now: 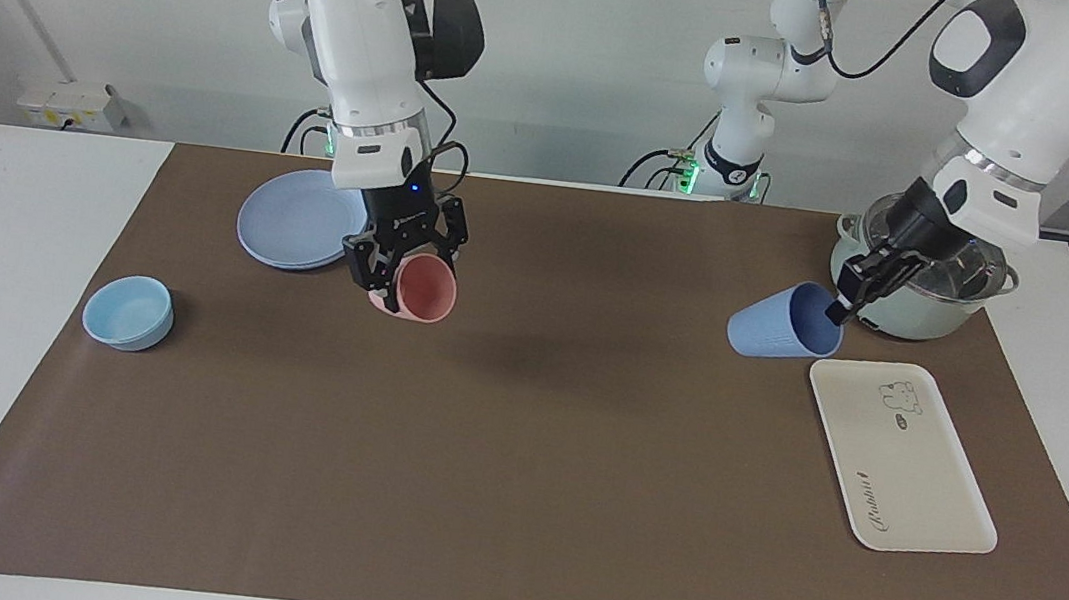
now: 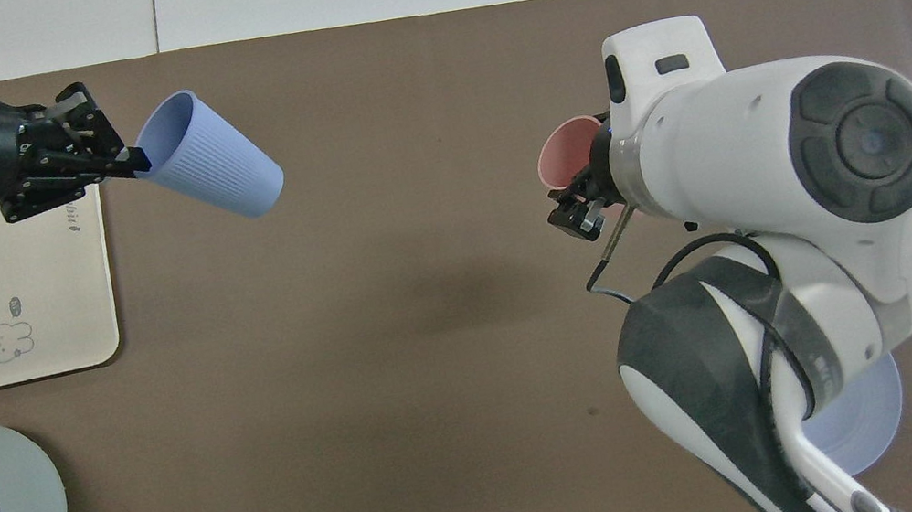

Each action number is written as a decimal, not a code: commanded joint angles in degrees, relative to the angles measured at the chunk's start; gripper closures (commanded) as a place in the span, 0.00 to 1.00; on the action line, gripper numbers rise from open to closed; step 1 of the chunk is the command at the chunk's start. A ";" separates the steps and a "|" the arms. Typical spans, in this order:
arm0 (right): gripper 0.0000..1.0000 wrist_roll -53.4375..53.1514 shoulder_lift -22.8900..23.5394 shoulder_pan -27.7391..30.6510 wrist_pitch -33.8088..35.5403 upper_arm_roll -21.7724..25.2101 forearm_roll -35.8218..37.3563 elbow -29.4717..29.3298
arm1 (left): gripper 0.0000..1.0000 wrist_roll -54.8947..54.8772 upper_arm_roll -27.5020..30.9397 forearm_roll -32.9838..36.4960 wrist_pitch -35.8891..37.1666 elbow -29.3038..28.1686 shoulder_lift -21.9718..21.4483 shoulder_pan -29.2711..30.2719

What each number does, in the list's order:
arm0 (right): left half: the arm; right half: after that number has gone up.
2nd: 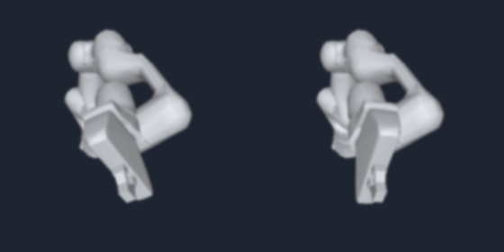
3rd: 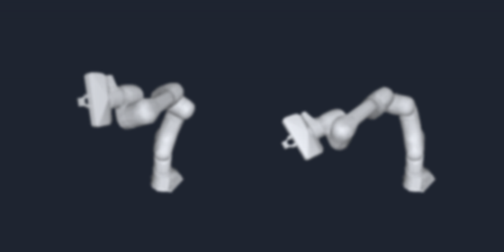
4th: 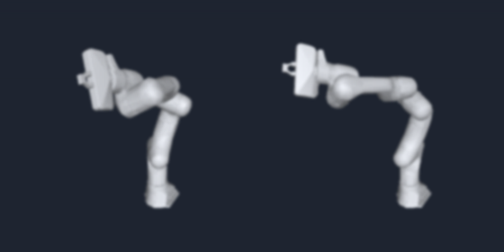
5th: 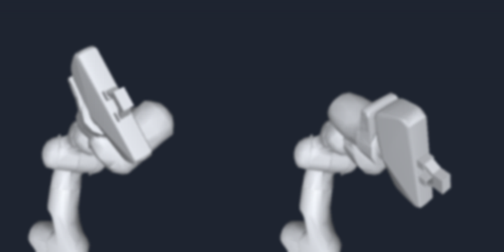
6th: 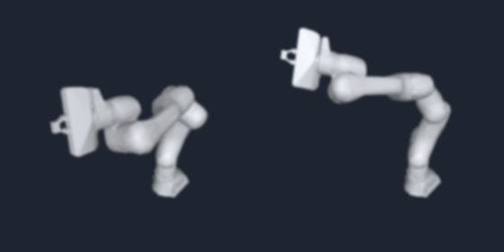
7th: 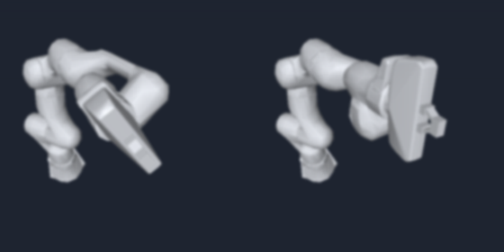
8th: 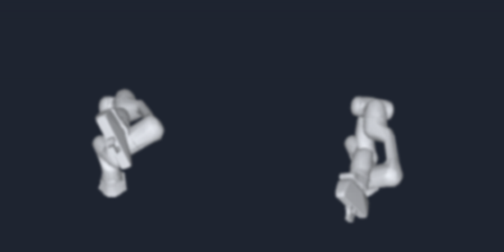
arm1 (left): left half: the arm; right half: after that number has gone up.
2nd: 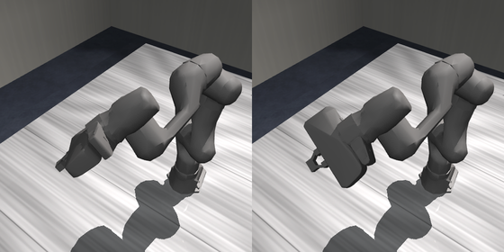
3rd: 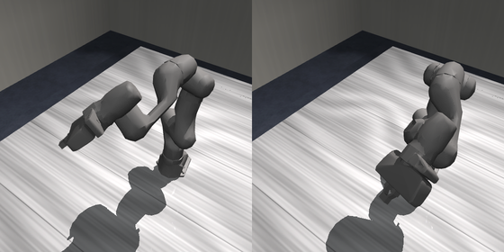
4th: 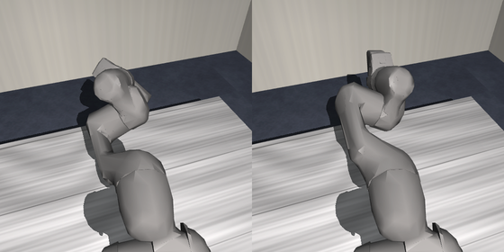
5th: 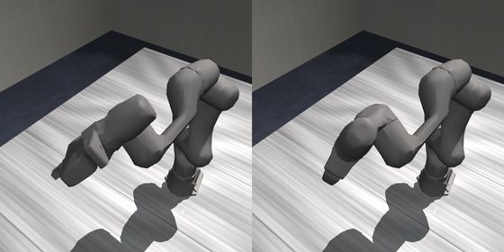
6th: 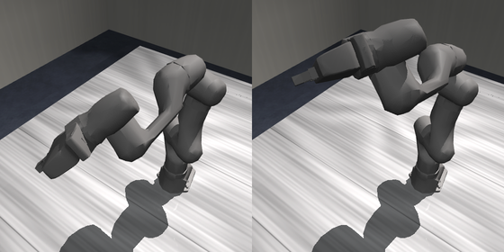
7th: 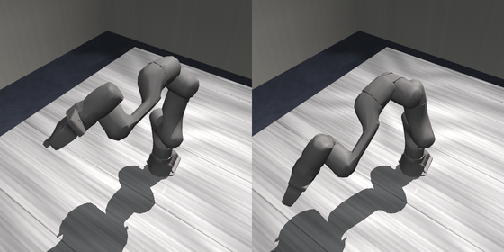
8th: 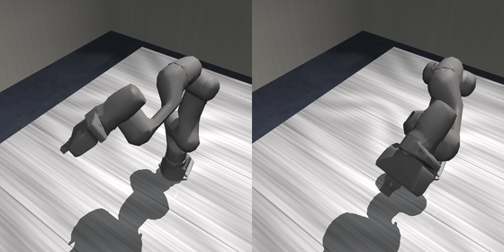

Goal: Place cup on tray
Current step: 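Lower the blue cup onto the tray while the right gripper withdraws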

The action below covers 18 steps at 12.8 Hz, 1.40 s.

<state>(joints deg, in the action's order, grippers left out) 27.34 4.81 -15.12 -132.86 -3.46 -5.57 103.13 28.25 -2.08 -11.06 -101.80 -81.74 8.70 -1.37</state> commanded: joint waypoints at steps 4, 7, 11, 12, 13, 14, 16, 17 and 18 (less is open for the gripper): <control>1.00 19.19 0.02 8.17 -11.27 -0.49 -21.97 5.75 | 1.00 -23.47 -0.56 2.01 -9.89 -8.77 -2.37 12.17; 1.00 37.02 2.48 11.33 -15.32 -0.49 -40.86 7.08 | 1.00 -31.38 -0.56 2.09 -17.88 -12.12 -0.01 15.86; 1.00 67.50 5.73 15.64 -15.77 -0.49 -67.40 10.06 | 1.00 -41.87 -0.65 2.09 -28.96 -16.16 3.69 18.86; 1.00 74.89 6.00 16.70 -15.33 -0.49 -74.34 11.46 | 1.00 -41.96 -0.65 2.01 -30.72 -17.21 4.22 18.86; 1.00 81.84 6.52 17.75 -14.72 -0.49 -80.41 13.22 | 1.00 -42.04 -0.65 2.01 -33.26 -18.62 4.83 18.86; 1.00 88.08 6.88 18.98 -13.32 -0.49 -84.65 14.45 | 1.00 -42.39 -0.65 1.92 -35.29 -19.85 5.18 18.86; 1.00 94.27 7.93 22.14 -8.42 -0.41 -88.72 16.65 | 1.00 -42.48 -0.65 1.92 -37.76 -21.17 6.15 18.60; 1.00 97.69 9.24 24.59 -5.17 -0.49 -90.04 16.75 | 1.00 -42.48 -0.73 1.92 -39.60 -21.35 7.29 18.60; 1.00 100.34 10.47 26.18 -2.52 -0.49 -91.27 16.92 | 1.00 -42.57 -0.74 1.92 -41.01 -21.53 8.60 18.60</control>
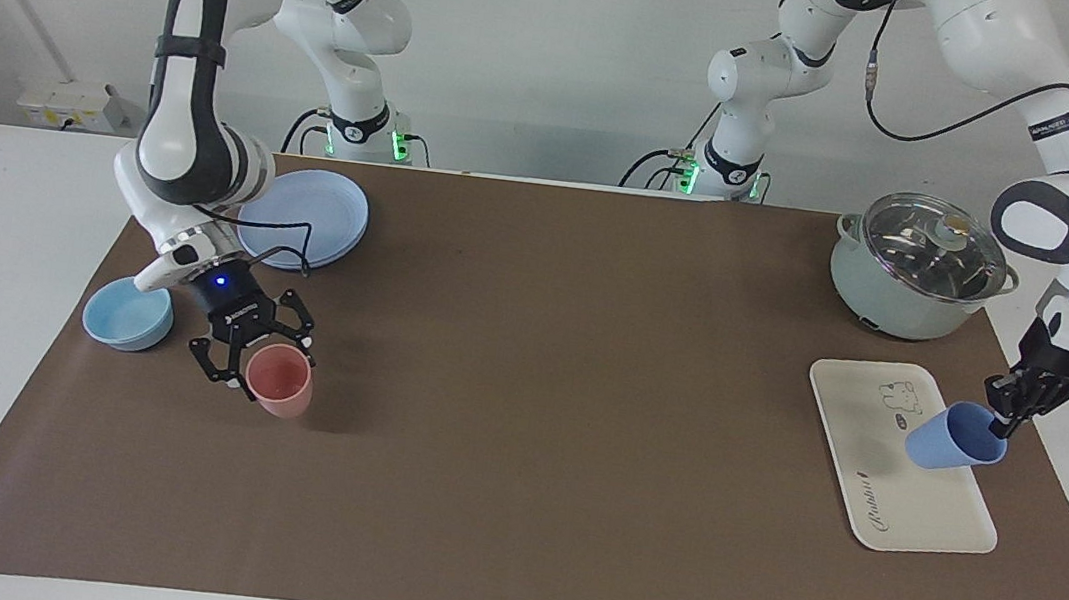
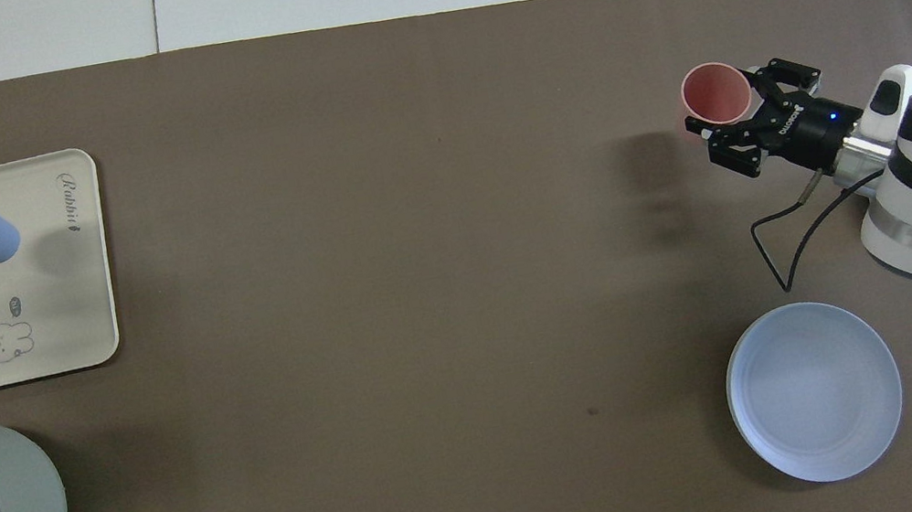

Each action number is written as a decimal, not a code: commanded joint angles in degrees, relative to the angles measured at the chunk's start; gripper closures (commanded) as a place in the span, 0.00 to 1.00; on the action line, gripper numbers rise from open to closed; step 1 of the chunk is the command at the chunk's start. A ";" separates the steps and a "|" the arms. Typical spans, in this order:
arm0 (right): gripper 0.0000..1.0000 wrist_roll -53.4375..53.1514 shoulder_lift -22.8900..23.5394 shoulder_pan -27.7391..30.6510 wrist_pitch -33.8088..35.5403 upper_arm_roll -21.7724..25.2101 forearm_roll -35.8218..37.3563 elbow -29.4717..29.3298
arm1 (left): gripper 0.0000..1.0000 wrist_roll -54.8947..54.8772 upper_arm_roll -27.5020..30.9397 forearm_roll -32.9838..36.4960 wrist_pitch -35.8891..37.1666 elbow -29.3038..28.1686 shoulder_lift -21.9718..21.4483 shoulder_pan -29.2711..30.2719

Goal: Place cup on tray
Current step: 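Lower the blue cup onto the tray while the right gripper withdraws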

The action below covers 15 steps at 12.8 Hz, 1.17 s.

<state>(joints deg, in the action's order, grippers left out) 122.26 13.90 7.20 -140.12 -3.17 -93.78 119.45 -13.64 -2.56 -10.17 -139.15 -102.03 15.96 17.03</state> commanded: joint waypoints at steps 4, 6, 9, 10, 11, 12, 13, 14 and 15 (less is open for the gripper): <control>1.00 13.84 3.85 4.14 7.39 -0.78 -12.88 2.10 | 1.00 -0.68 -0.25 0.94 -5.26 -1.07 2.77 -0.24; 1.00 15.73 3.94 3.87 7.23 -0.78 -13.88 2.63 | 0.84 -0.68 -0.25 0.94 -5.08 -0.46 2.94 -0.68; 0.00 15.64 3.94 3.96 7.22 -0.78 -13.88 2.81 | 0.21 -0.77 -0.25 1.03 -4.56 -0.19 3.12 -0.94; 0.00 15.55 3.94 3.96 7.22 -0.78 -13.88 2.72 | 0.07 -0.68 -0.25 1.03 -4.29 0.85 3.20 -1.38; 0.00 15.20 3.33 3.87 6.79 -0.78 -13.88 2.72 | 0.02 -0.42 -0.25 1.12 -1.86 2.52 3.38 -2.25; 0.00 14.33 2.11 3.70 6.00 -0.70 -13.88 2.72 | 0.01 -0.16 -0.17 1.03 1.39 5.06 3.73 -3.31; 0.00 13.10 0.70 3.52 4.60 -0.78 -13.71 2.72 | 0.01 0.02 -0.17 1.12 6.03 7.87 4.25 -4.01; 0.00 12.13 -0.44 3.00 3.54 -0.70 -13.36 2.72 | 0.01 0.46 -0.17 1.12 11.56 10.33 4.35 -5.06; 0.00 11.25 -1.32 2.03 2.05 -0.70 -13.27 2.72 | 0.01 1.24 -0.08 1.12 15.53 11.57 4.00 -6.90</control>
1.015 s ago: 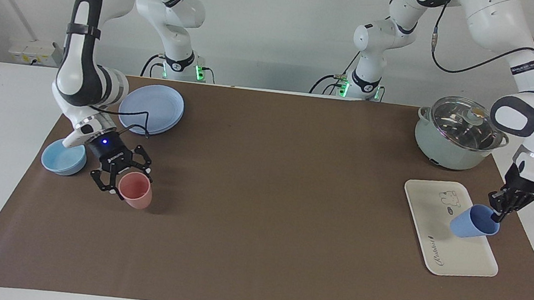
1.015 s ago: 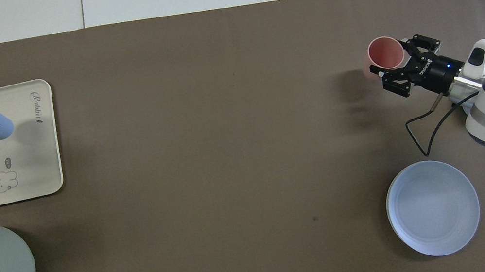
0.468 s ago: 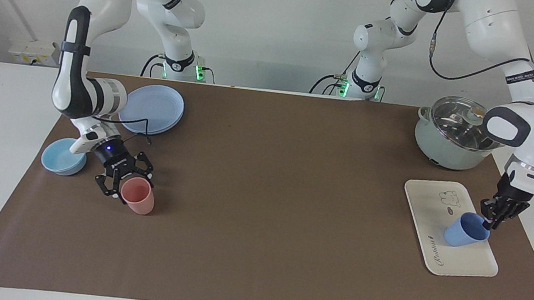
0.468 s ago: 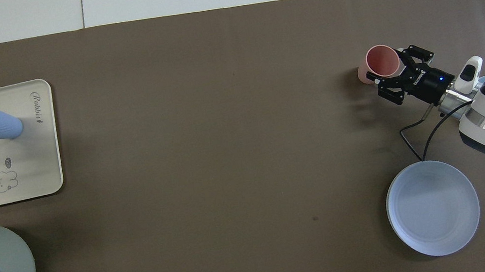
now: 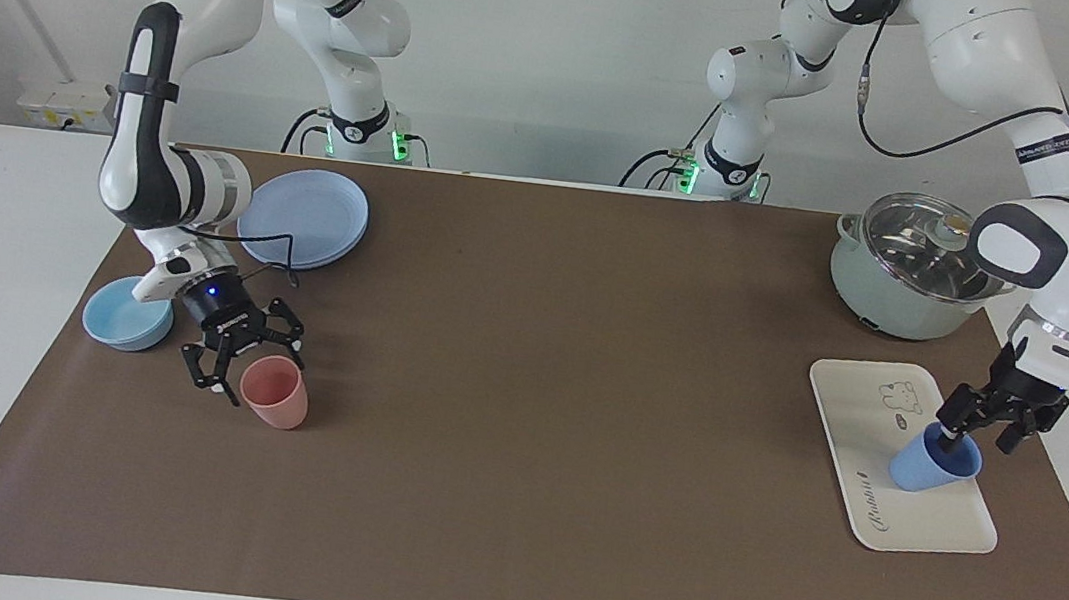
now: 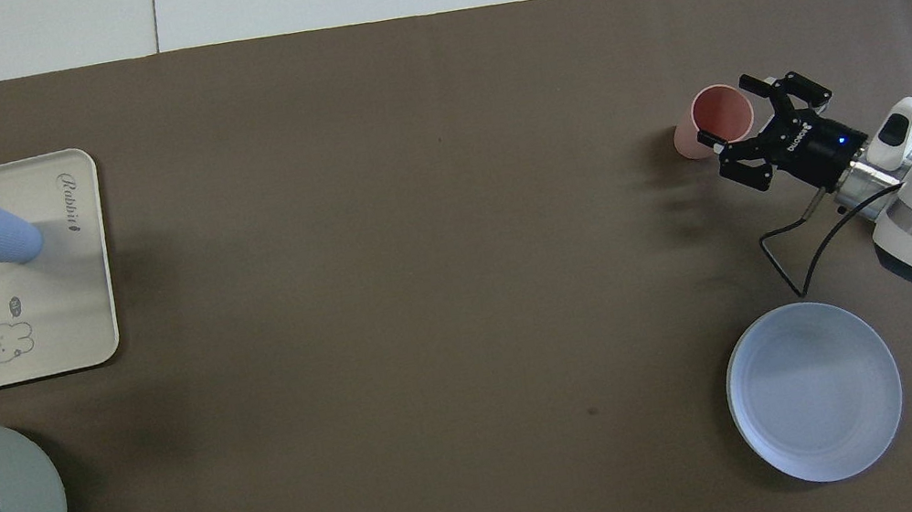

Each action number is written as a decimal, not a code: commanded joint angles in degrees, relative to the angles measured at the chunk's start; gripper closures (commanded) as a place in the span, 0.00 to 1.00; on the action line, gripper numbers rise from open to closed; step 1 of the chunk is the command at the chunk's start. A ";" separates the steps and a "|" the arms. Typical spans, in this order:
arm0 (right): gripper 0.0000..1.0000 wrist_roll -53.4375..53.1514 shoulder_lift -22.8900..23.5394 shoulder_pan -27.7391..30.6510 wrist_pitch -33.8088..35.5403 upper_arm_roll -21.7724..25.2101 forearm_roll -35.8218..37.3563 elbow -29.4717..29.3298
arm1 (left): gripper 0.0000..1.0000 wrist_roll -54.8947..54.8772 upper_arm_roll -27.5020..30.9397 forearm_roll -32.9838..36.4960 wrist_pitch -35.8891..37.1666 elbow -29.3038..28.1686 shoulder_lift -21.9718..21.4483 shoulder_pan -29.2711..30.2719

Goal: Place cup on tray
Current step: 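Open the left gripper and release the blue cup on the tray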

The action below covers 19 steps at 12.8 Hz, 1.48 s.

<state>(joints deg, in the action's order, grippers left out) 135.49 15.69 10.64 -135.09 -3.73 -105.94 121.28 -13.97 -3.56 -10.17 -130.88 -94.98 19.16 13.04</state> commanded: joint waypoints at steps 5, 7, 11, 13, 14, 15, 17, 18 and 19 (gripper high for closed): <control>0.00 -16.89 -8.91 -2.64 -7.21 0.04 22.01 -0.77 | 0.01 10.80 0.74 12.35 26.95 9.63 -3.86 -12.14; 0.00 -25.15 -10.93 -2.20 -4.93 0.47 33.64 -1.65 | 0.00 10.81 0.65 12.46 32.33 9.47 -8.93 -12.95; 0.00 -46.32 -17.17 -2.02 -3.16 0.48 60.97 -2.45 | 0.00 10.72 0.83 12.54 42.88 4.90 -19.06 -14.97; 0.00 -55.29 -19.46 -2.37 -1.68 0.39 68.99 -2.36 | 0.00 10.72 0.92 12.54 44.04 2.36 -22.57 -15.50; 0.00 -59.78 -20.25 -2.55 -1.23 0.39 72.33 -2.36 | 0.00 10.72 0.83 12.54 45.44 2.08 -22.94 -15.42; 0.00 -63.91 -20.61 -2.72 -1.22 0.39 75.50 -2.36 | 0.00 10.72 0.83 12.54 46.06 1.82 -22.94 -15.50; 0.00 -74.36 -20.79 -3.34 -1.66 0.21 82.52 -2.36 | 0.00 10.90 0.66 12.46 45.02 1.47 -22.94 -15.16; 0.00 -80.67 -20.96 -3.60 -1.93 -0.22 86.91 -2.36 | 0.00 10.72 0.83 12.46 44.40 1.47 -22.85 -15.07; 0.00 -87.26 -20.96 -4.30 -1.93 -0.49 91.65 -2.45 | 0.00 10.63 0.83 12.46 41.70 1.47 -22.59 -15.24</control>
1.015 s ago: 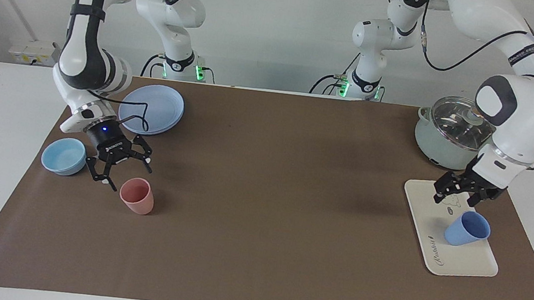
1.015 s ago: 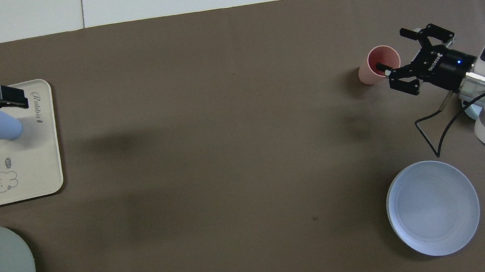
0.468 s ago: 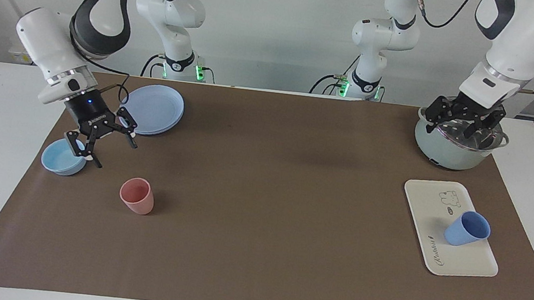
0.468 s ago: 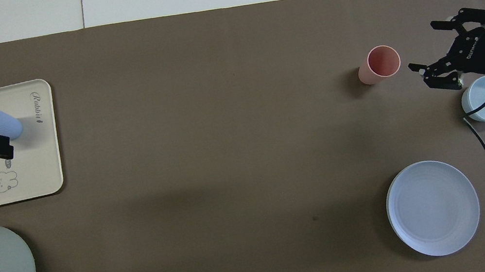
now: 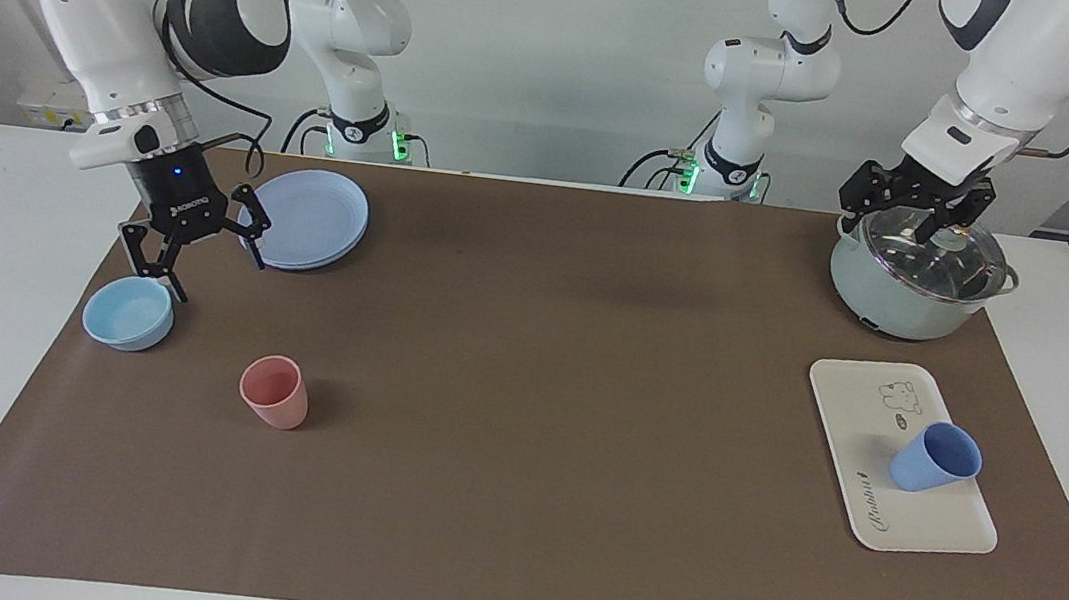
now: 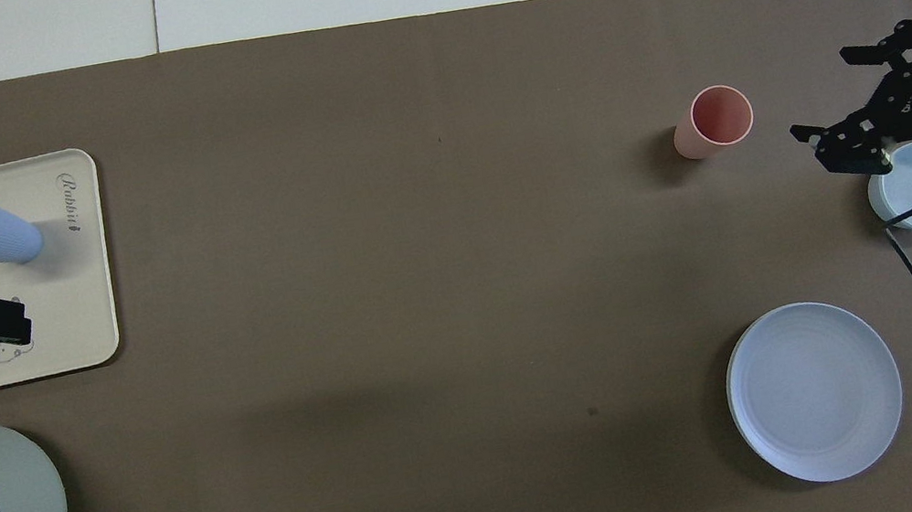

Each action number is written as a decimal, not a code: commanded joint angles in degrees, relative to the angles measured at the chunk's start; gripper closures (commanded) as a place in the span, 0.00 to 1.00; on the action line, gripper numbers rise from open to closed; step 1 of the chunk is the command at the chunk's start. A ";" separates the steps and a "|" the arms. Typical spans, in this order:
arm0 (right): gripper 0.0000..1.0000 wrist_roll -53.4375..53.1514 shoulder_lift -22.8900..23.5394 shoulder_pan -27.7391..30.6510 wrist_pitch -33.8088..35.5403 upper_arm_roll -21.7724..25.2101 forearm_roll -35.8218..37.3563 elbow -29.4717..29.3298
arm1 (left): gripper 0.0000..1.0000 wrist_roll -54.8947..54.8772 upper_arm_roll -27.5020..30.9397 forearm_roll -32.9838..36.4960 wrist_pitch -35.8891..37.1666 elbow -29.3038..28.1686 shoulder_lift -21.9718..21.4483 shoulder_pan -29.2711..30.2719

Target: Place cup on tray

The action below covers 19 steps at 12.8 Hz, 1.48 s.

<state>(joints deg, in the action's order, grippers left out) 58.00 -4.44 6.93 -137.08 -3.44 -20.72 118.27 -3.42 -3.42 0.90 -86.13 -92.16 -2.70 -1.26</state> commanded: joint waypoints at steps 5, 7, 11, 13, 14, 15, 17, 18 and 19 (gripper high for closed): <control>0.00 -33.61 -1.79 -4.72 5.22 -0.95 22.81 -0.06 | 0.00 -0.27 0.61 1.39 -5.90 -3.20 -1.26 -0.50; 0.00 -43.71 -2.50 -5.78 10.14 -1.91 27.39 -1.20 | 0.00 -0.19 0.70 1.39 -5.63 -2.07 -0.73 -0.58; 0.00 -59.57 -1.45 -6.67 28.58 -2.10 26.35 -11.72 | 0.00 -0.27 0.52 1.39 -5.28 -1.35 -0.64 -0.32; 0.00 -60.64 1.26 -5.62 36.75 -1.66 23.21 -18.92 | 0.00 -0.45 0.52 1.39 -5.63 -1.97 -0.90 -0.23; 0.00 -61.69 2.93 -4.92 41.67 -1.13 21.62 -23.05 | 0.00 -0.27 0.52 1.39 -5.72 -1.88 -0.64 -0.41; 0.00 -62.83 4.17 -3.34 45.72 -1.13 21.51 -26.39 | 0.00 -0.36 0.52 1.39 -5.81 -2.06 -0.73 -0.41; 0.00 -62.93 4.62 -1.58 48.30 -1.04 21.60 -27.13 | 0.00 -0.45 0.52 1.39 -5.90 -2.15 -0.82 0.12; 0.00 -62.32 4.36 -0.09 48.48 -1.04 21.69 -26.78 | 0.00 -0.45 0.52 1.39 -5.90 -2.14 -0.73 0.29; 0.00 -62.31 4.35 0.36 48.40 -0.87 21.43 -26.61 | 0.00 -0.54 0.52 1.39 -5.98 -2.32 -0.82 0.82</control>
<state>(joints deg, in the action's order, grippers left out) -3.60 -1.20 5.78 -89.97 -4.03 2.06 93.17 -3.47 -3.00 0.93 -90.96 -93.37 -2.77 -1.05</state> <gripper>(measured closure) 0.000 0.000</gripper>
